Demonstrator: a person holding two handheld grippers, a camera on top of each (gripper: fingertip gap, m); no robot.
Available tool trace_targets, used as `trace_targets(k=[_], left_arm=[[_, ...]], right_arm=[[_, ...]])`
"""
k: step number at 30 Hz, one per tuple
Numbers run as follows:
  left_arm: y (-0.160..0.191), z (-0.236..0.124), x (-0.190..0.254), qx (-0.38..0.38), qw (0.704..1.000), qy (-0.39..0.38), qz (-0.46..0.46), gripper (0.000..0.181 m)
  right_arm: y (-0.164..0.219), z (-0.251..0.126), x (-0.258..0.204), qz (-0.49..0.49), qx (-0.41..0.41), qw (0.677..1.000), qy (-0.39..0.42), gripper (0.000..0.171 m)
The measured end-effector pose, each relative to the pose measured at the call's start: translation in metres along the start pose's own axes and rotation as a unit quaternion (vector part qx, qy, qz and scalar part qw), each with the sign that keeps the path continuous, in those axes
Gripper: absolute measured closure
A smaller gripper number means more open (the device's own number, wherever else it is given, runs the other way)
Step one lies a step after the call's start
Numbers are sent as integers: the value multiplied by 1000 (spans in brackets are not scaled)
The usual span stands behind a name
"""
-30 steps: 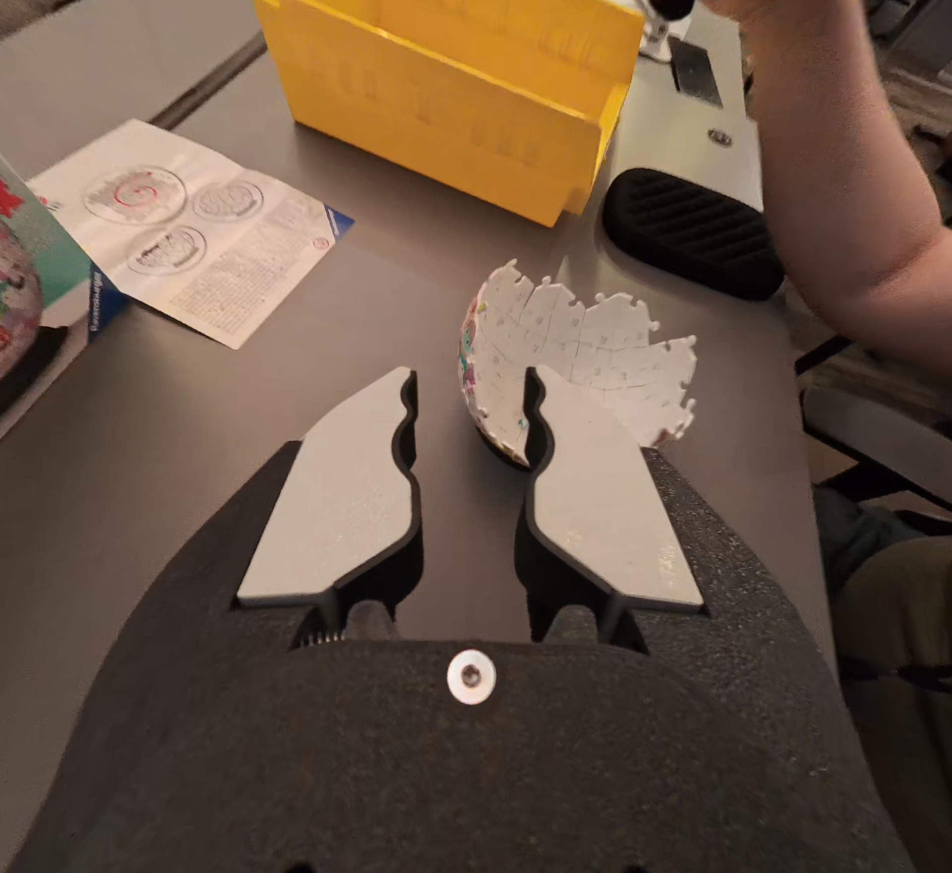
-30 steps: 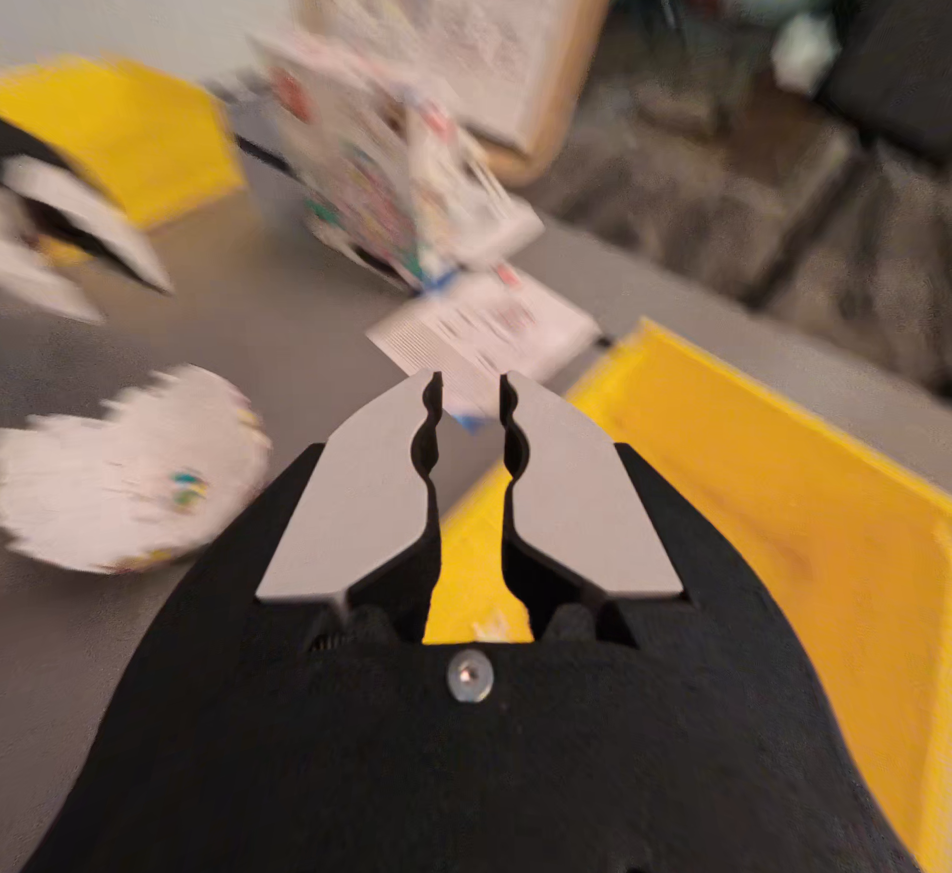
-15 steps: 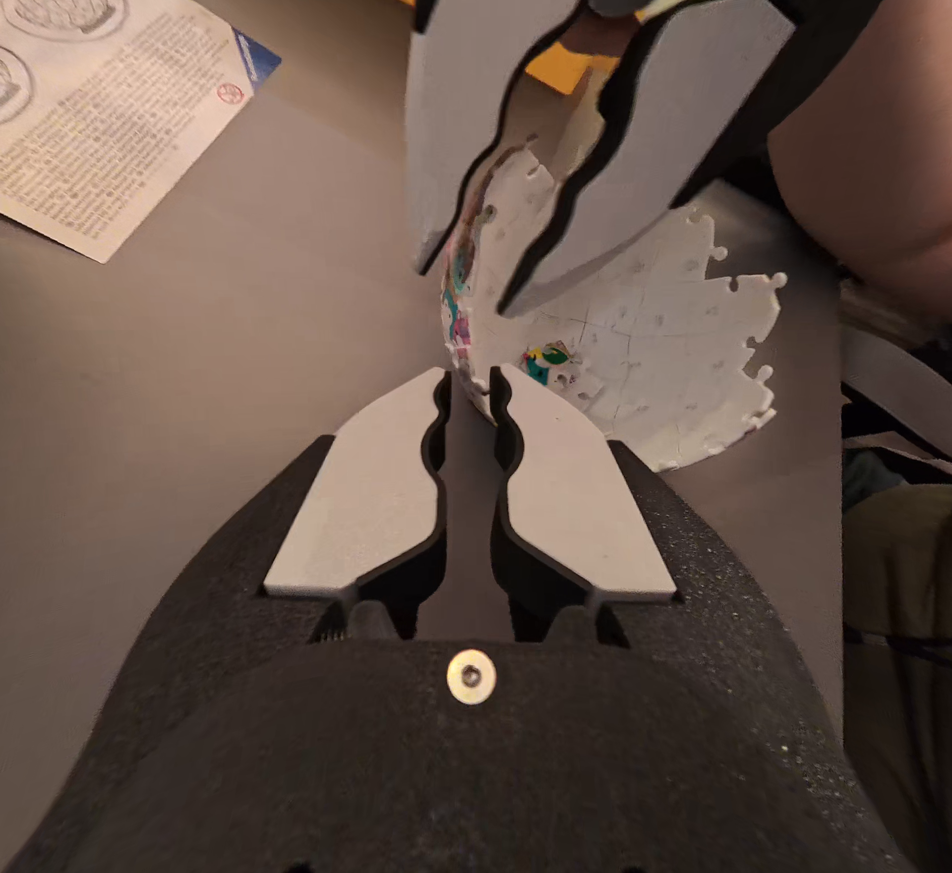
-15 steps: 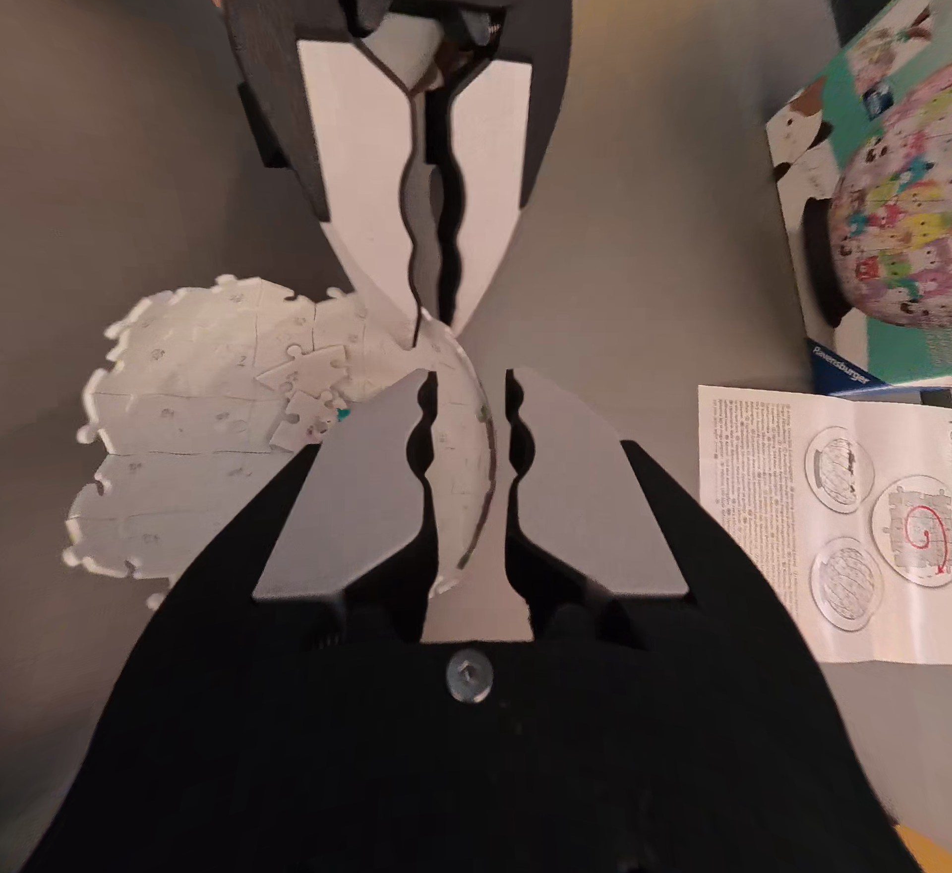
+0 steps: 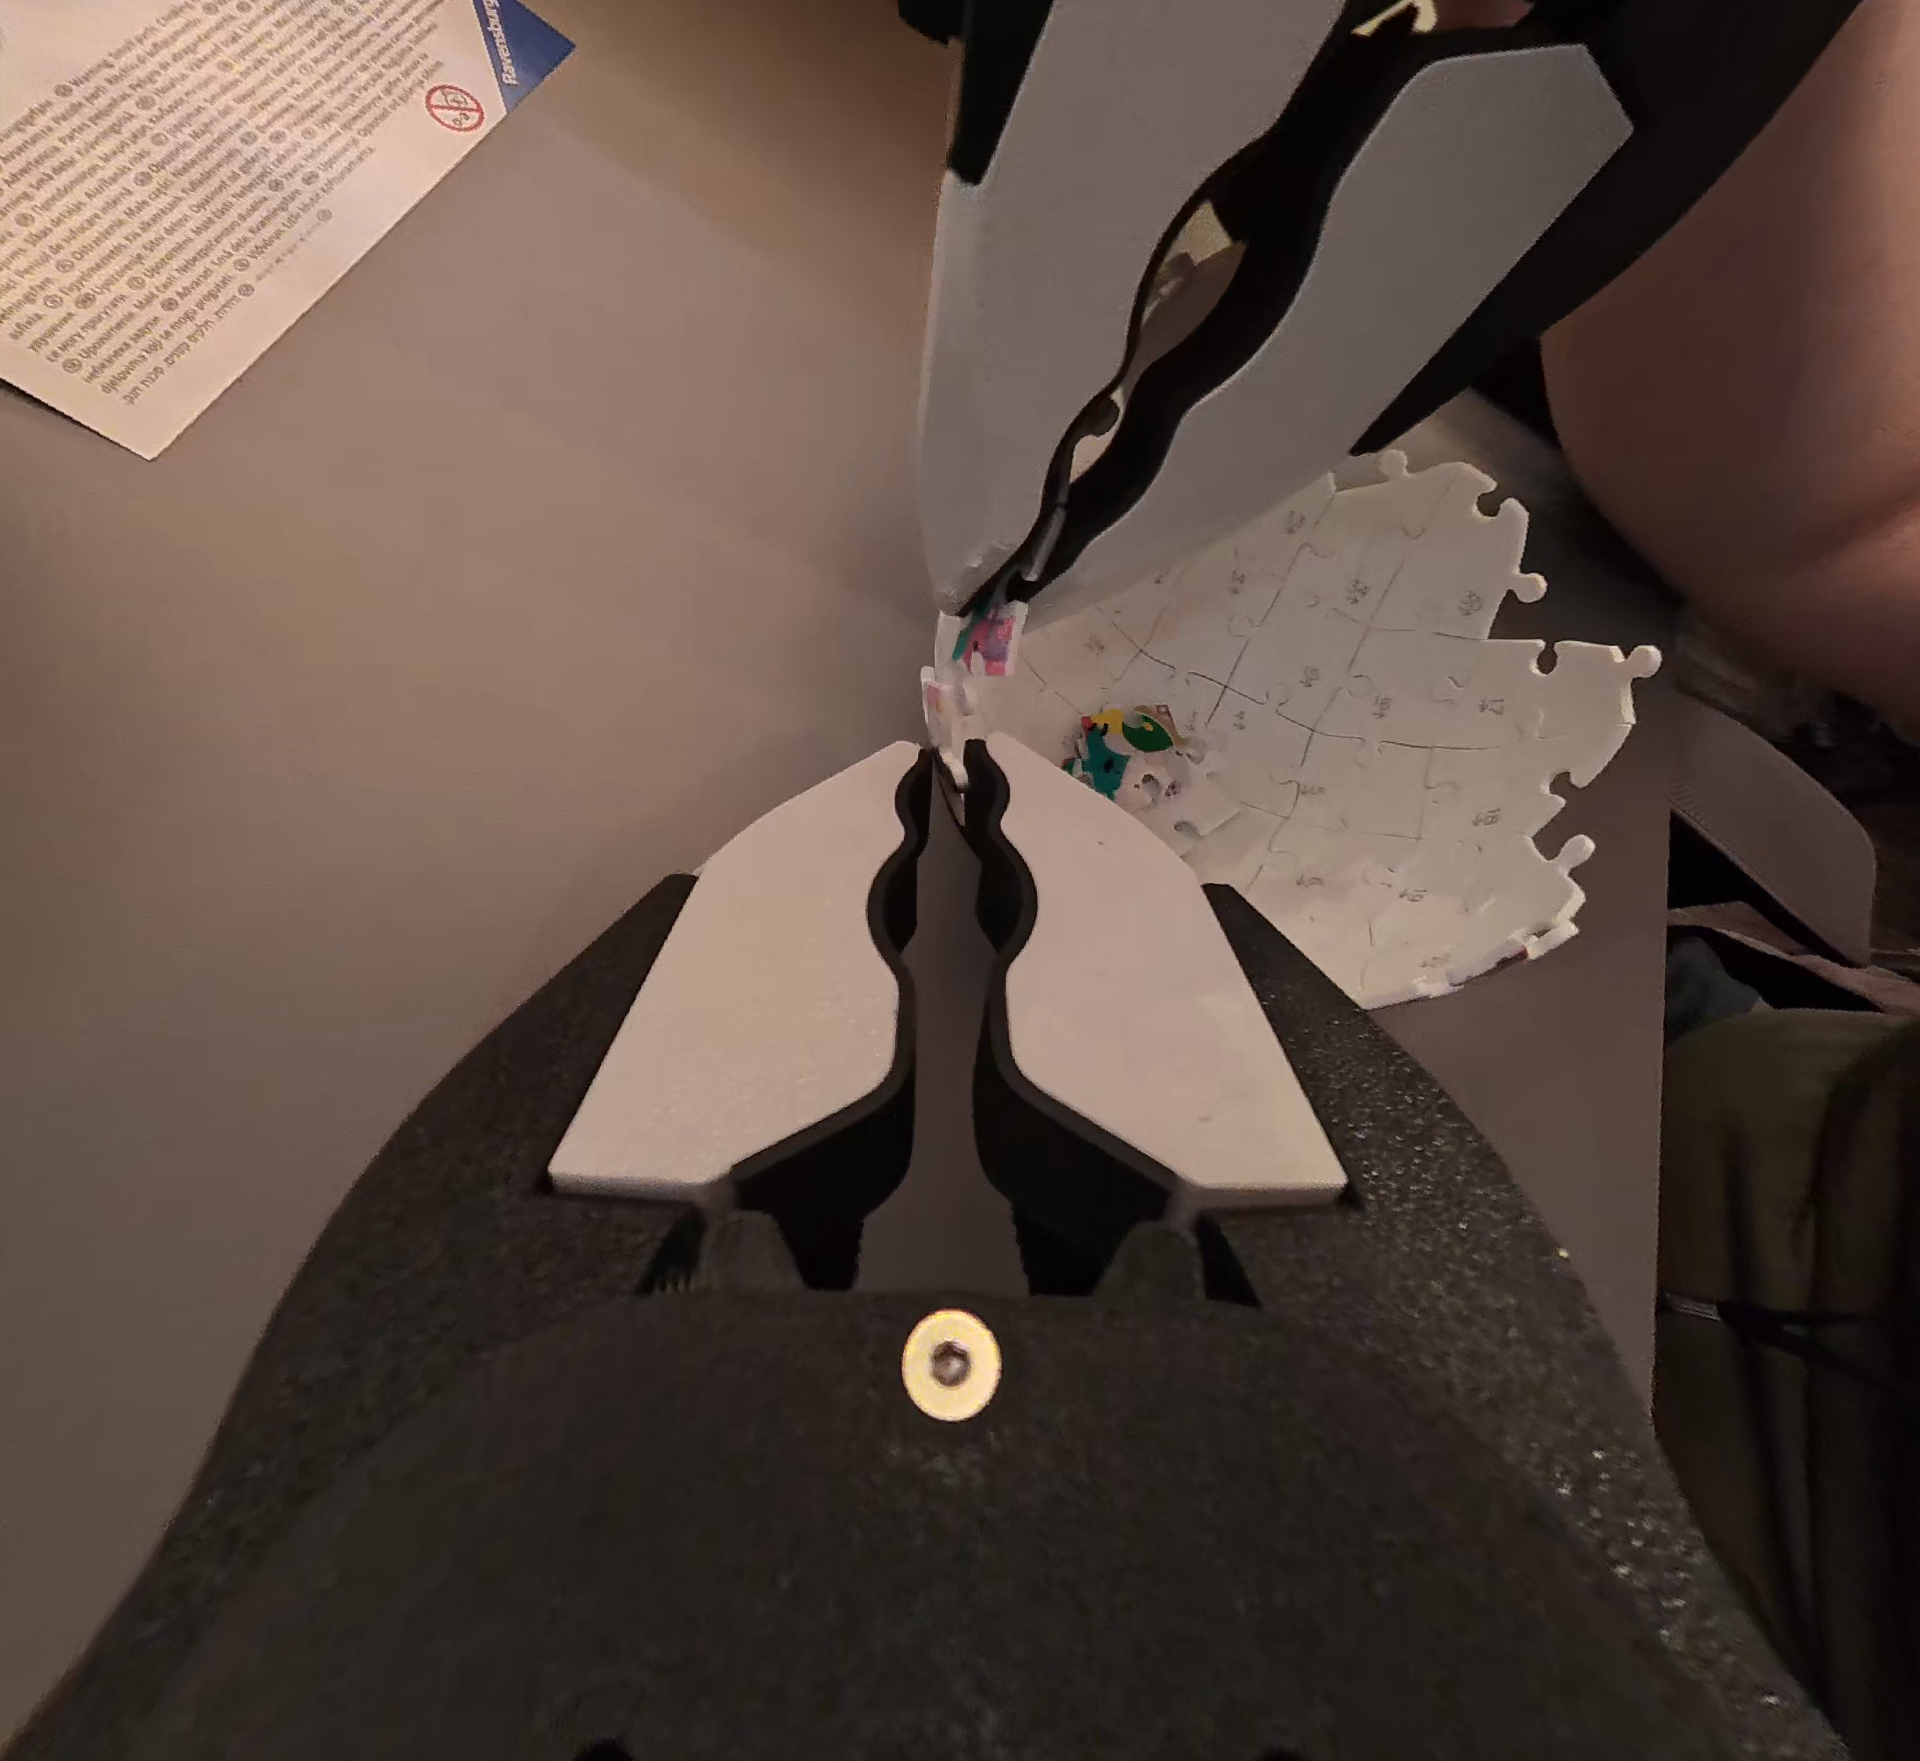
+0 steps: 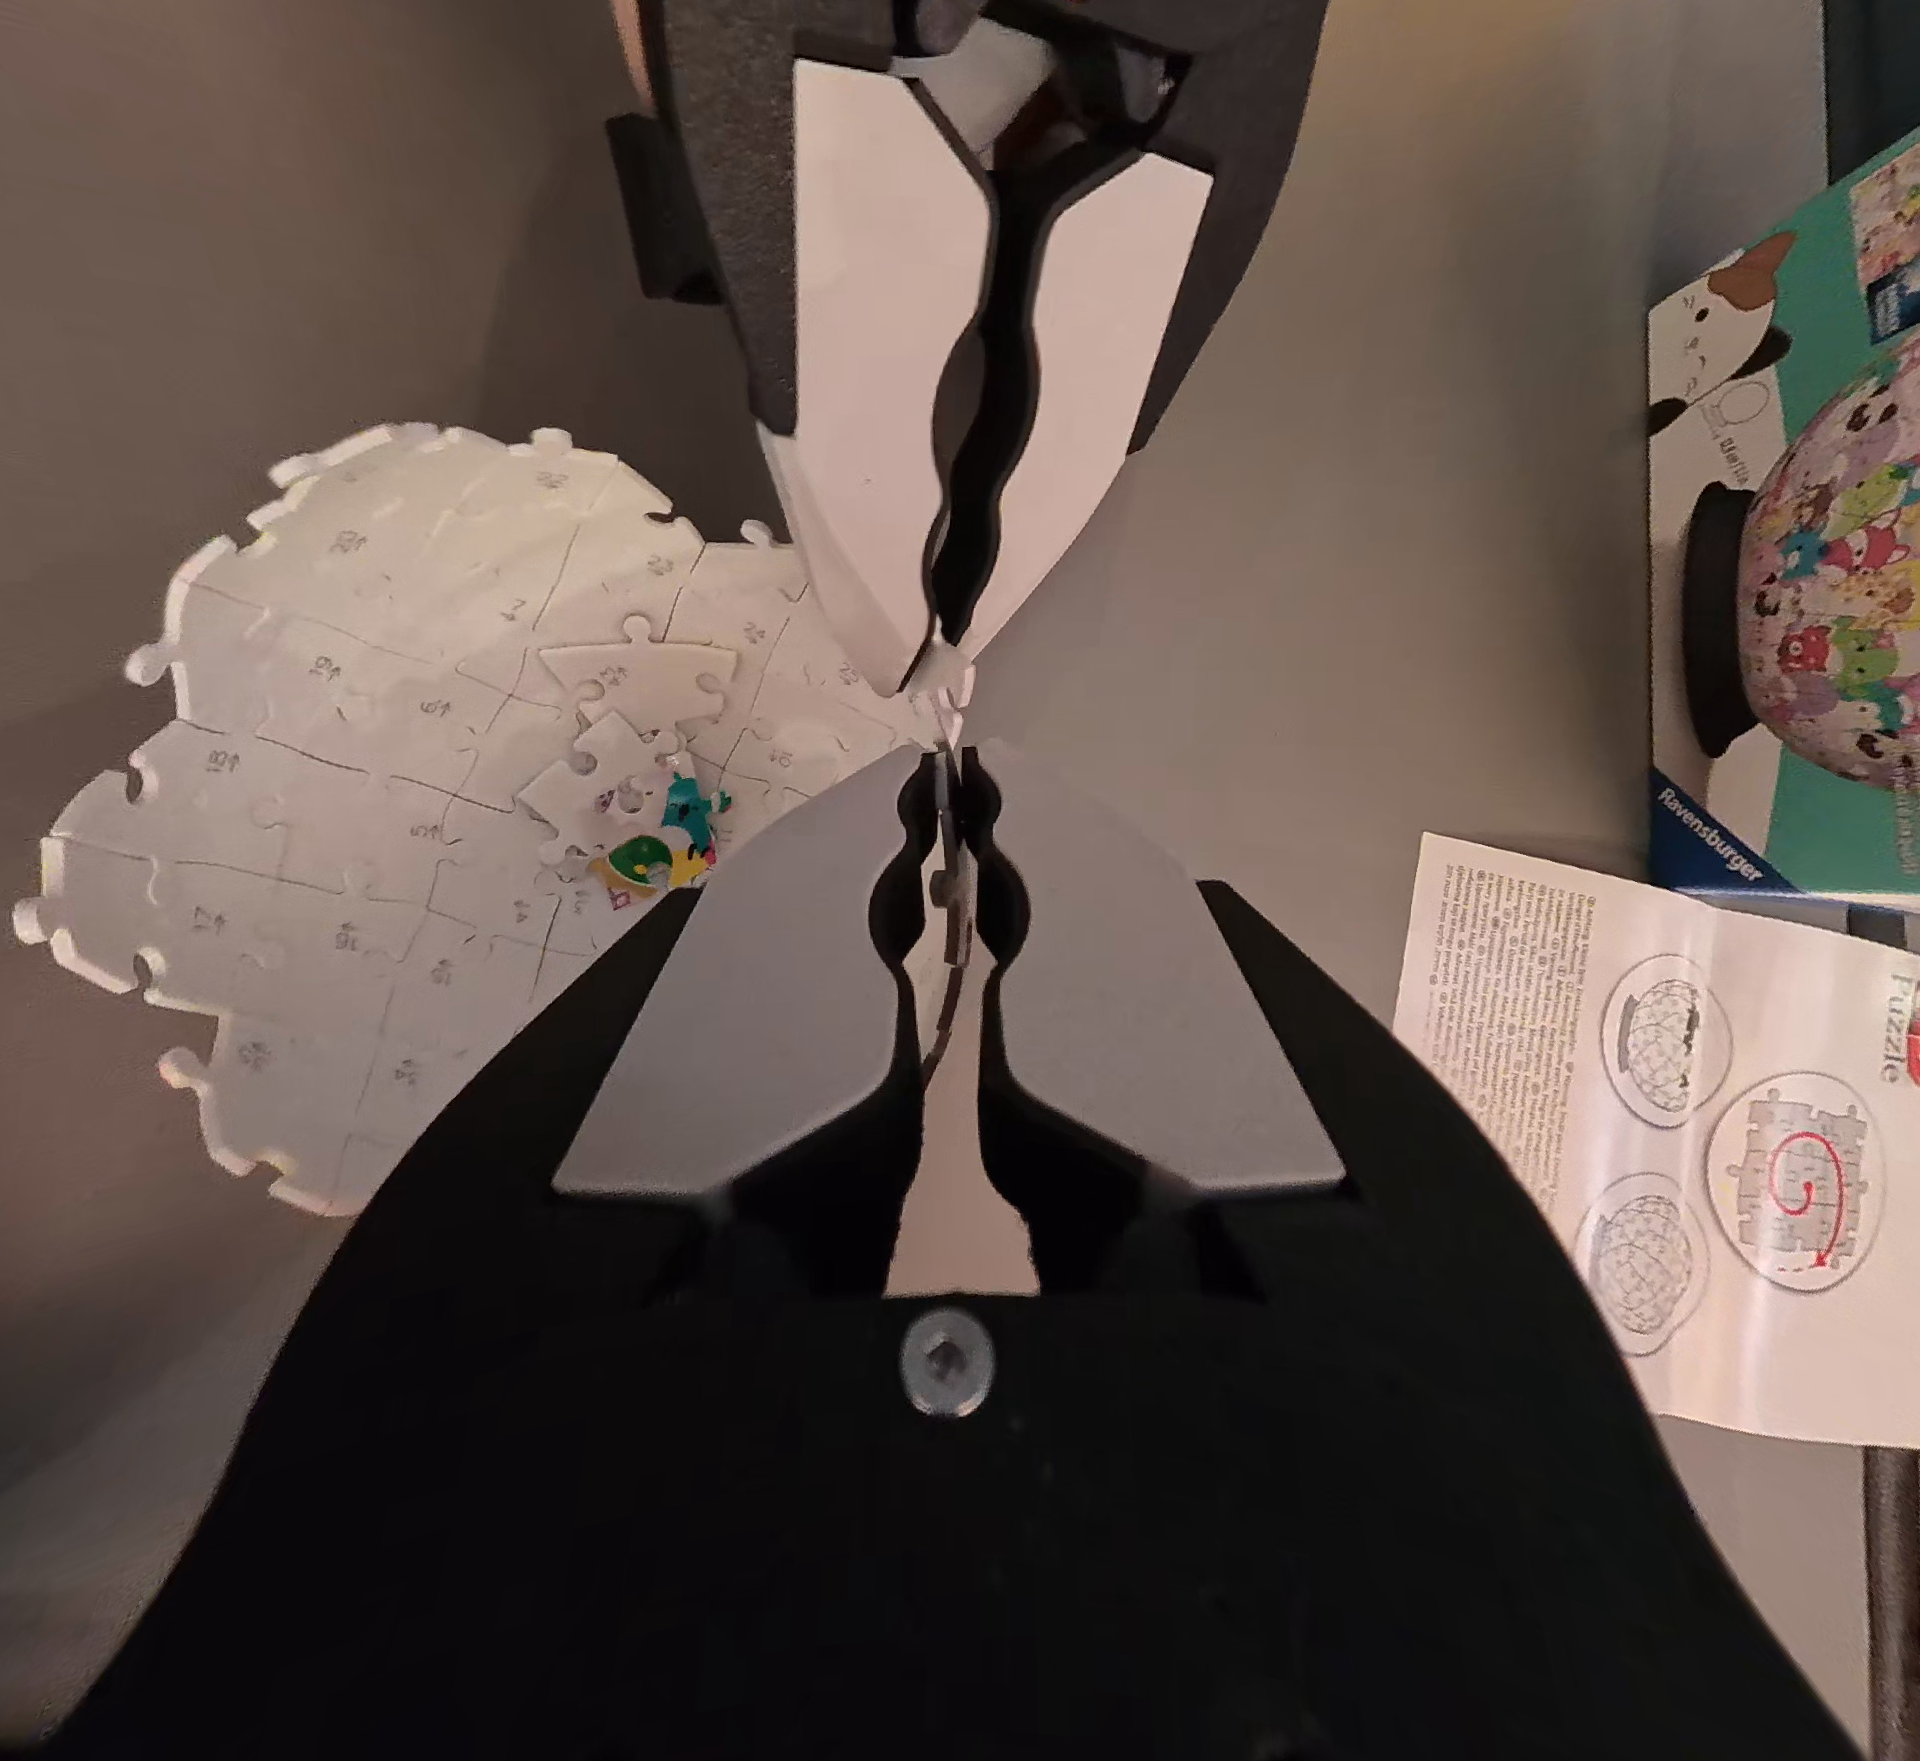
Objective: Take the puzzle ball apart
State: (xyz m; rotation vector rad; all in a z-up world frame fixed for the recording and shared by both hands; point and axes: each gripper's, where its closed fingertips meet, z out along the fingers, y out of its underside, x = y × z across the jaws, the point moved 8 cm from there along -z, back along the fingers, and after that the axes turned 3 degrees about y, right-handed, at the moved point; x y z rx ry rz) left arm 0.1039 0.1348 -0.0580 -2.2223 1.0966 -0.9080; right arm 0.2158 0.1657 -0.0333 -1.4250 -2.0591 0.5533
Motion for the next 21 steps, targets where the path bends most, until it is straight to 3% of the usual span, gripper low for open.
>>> trace_targets(k=[10,21], left_arm=[[0,-4,-2,25,995,85,-37,169],[-1,-8,-7,21,991,115,-64,168]], right_arm=[[1,-2,0,-8,32,999,-11,166],[-1,-1,-1,-14,35,999,-12,166]])
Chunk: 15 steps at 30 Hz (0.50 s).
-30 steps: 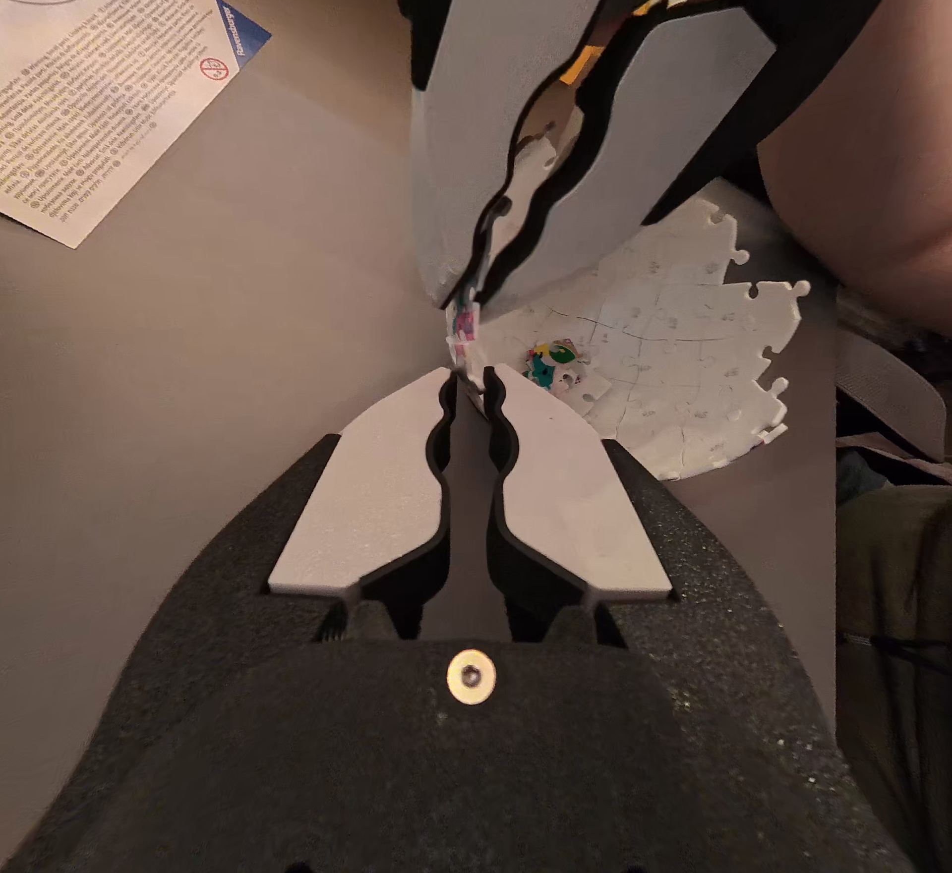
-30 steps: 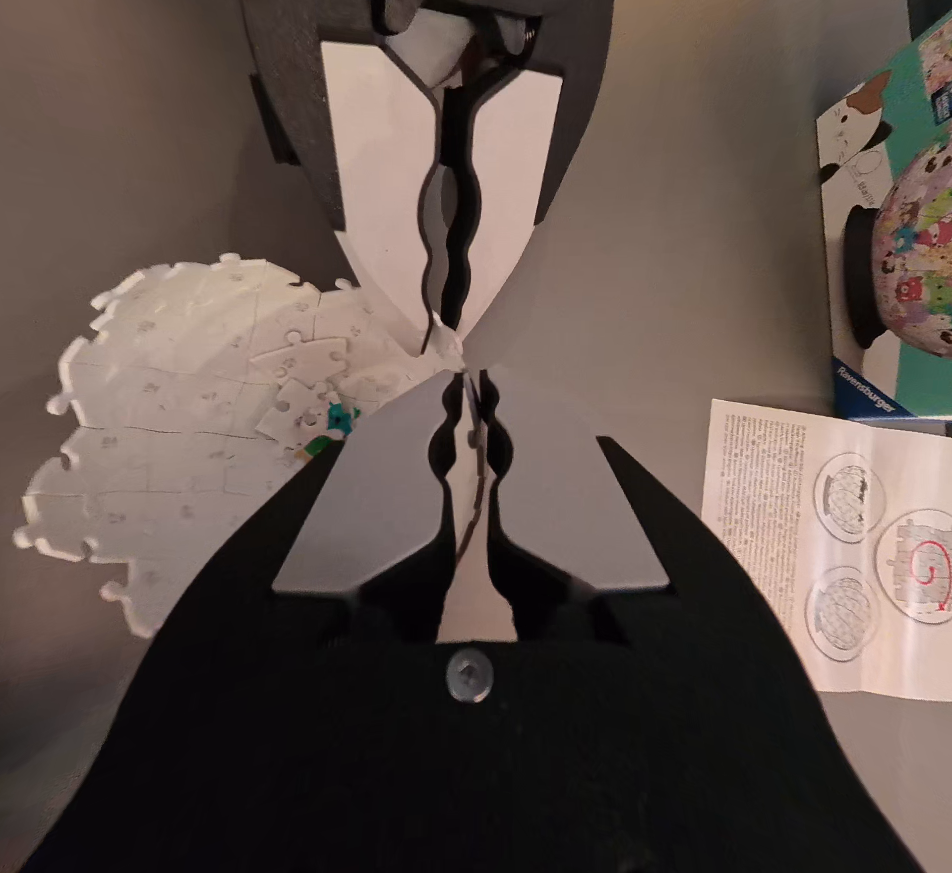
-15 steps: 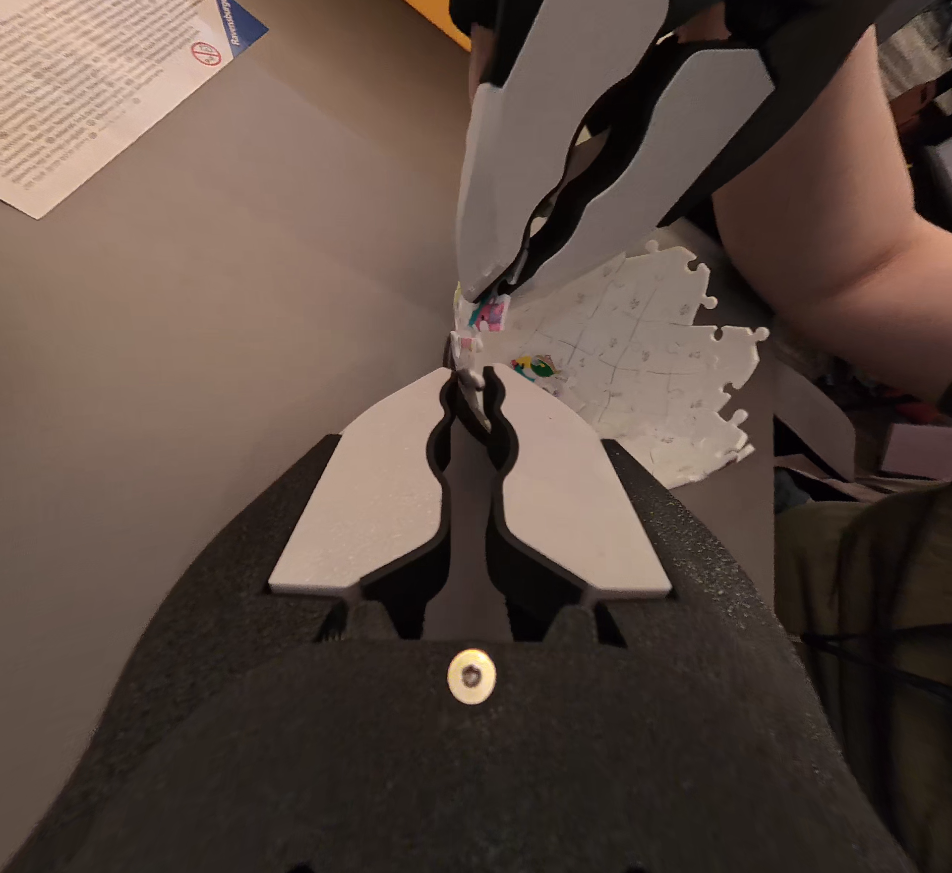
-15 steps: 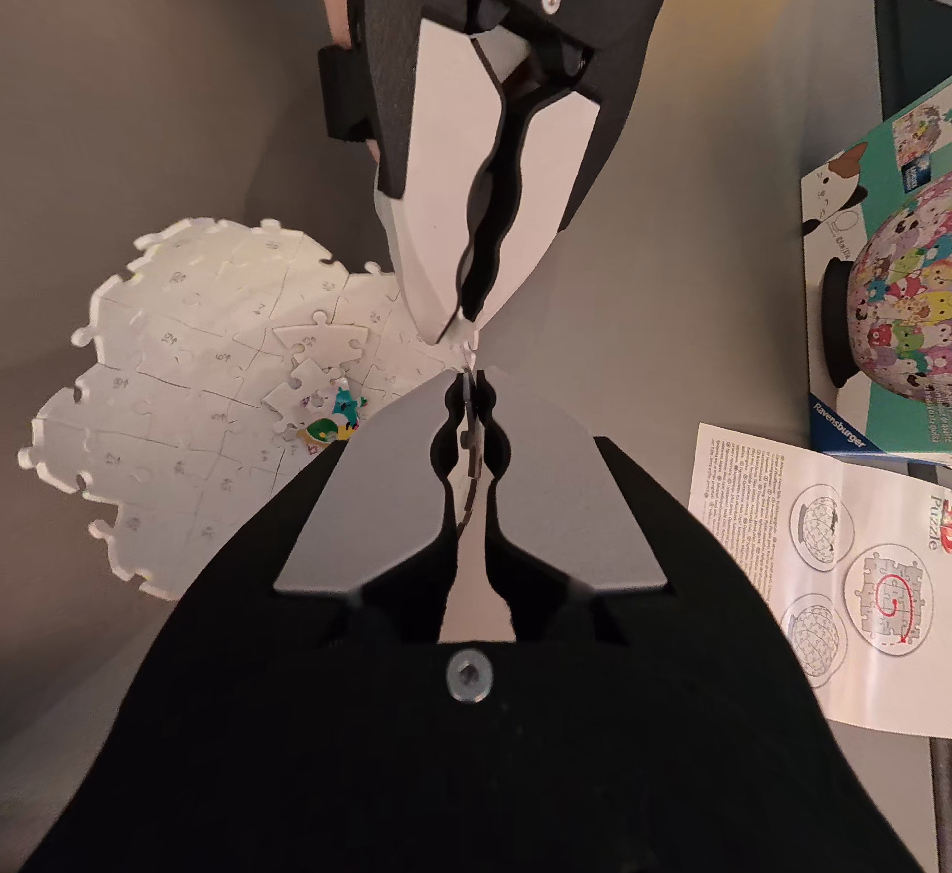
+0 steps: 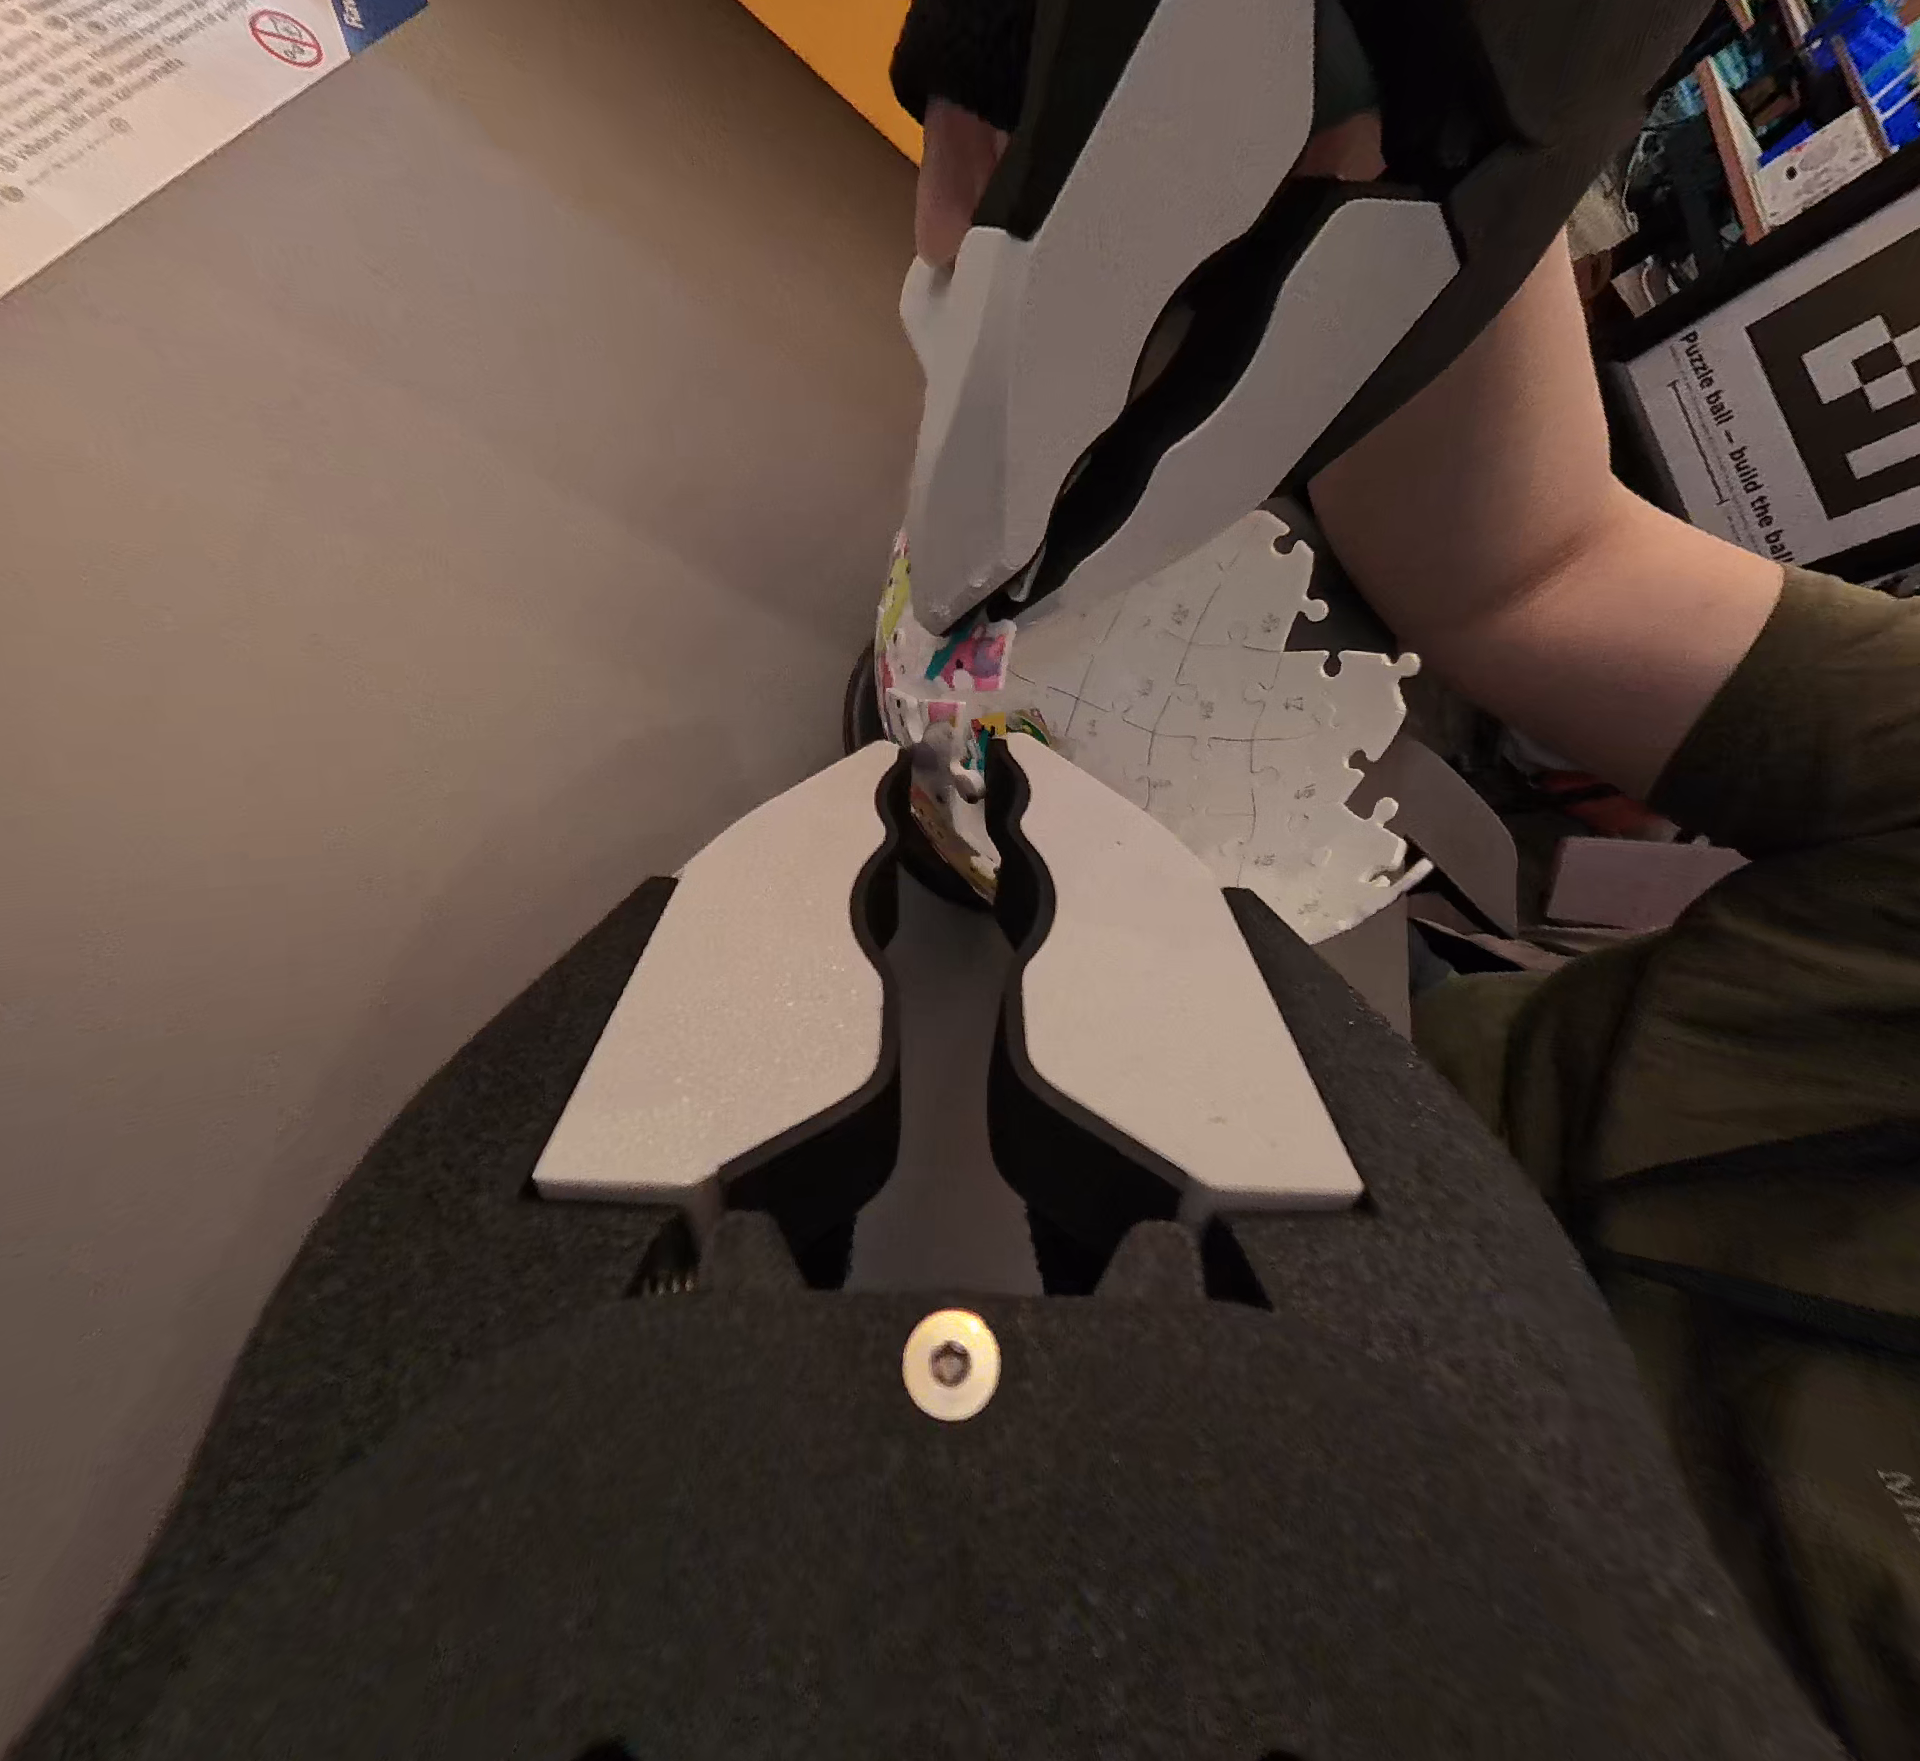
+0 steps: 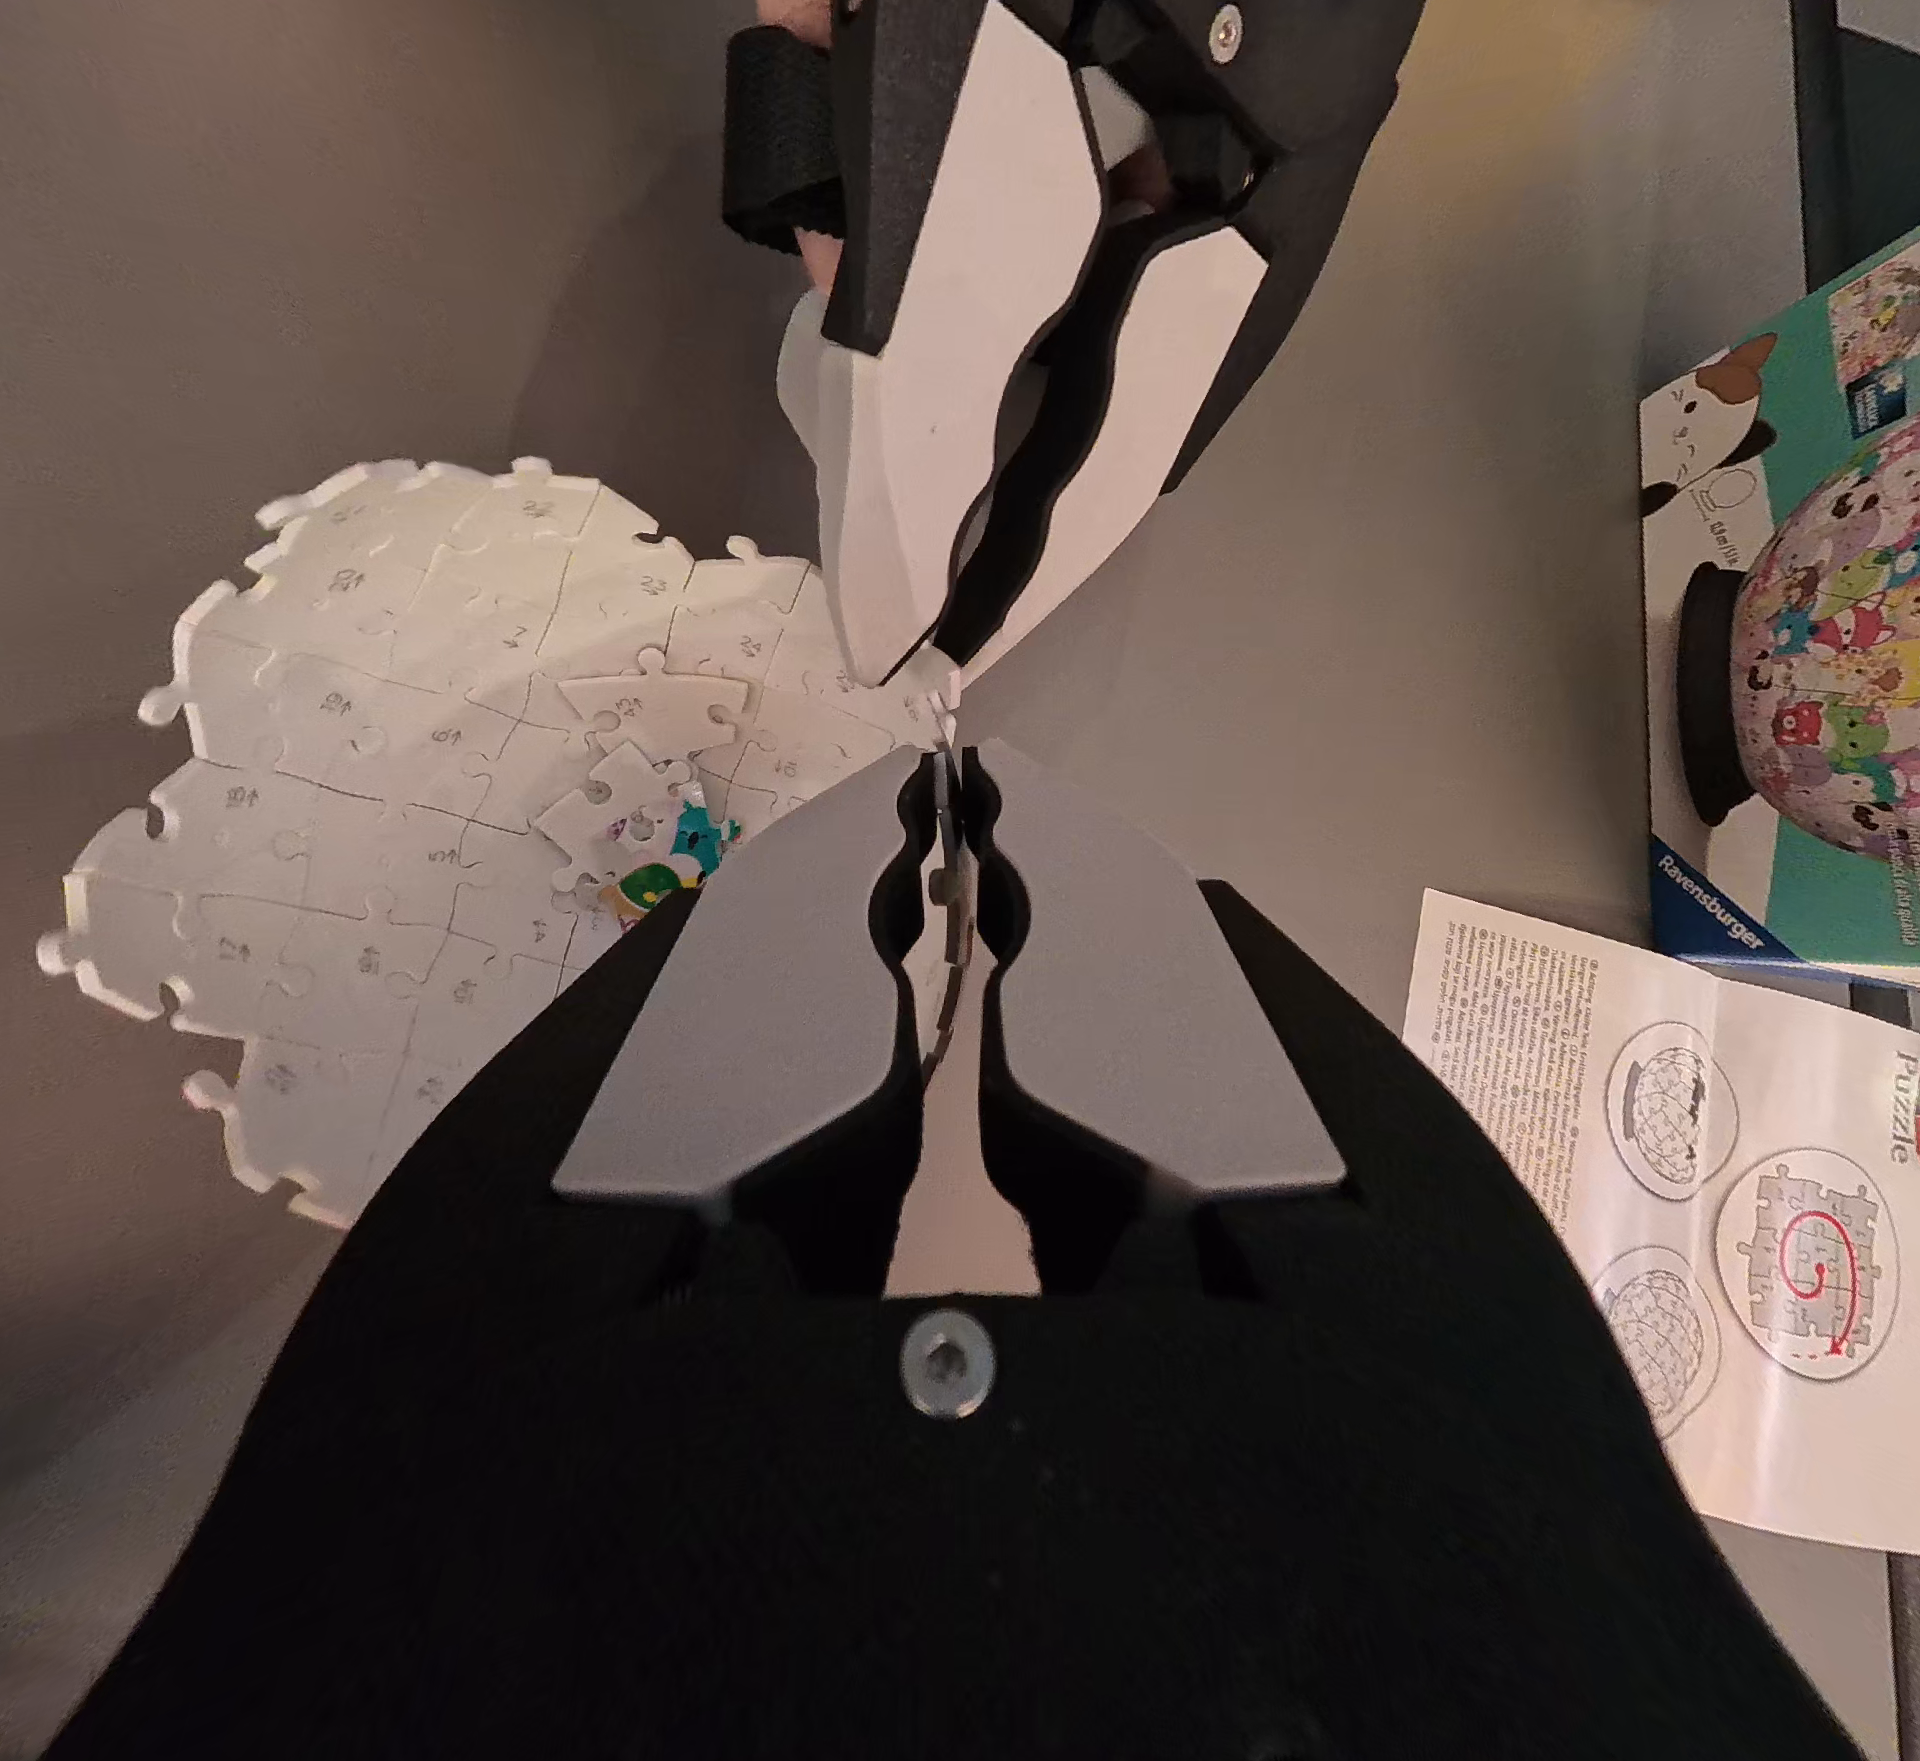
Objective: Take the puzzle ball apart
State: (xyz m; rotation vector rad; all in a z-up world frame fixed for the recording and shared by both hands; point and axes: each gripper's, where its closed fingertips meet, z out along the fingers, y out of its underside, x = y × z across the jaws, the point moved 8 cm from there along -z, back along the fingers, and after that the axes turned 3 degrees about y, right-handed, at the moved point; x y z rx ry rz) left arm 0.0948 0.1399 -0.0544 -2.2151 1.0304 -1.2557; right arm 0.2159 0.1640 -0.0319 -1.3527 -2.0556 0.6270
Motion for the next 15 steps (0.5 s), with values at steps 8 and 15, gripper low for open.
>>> trace_targets(k=[8,15], left_arm=[[-1,-5,-2,17,999,-30,-12,172],[-4,-8,0,51,996,-69,-30,173]], right_arm=[[-2,-2,1,1,9,1000,13,165],[-4,-5,3,-7,13,999,37,163]])
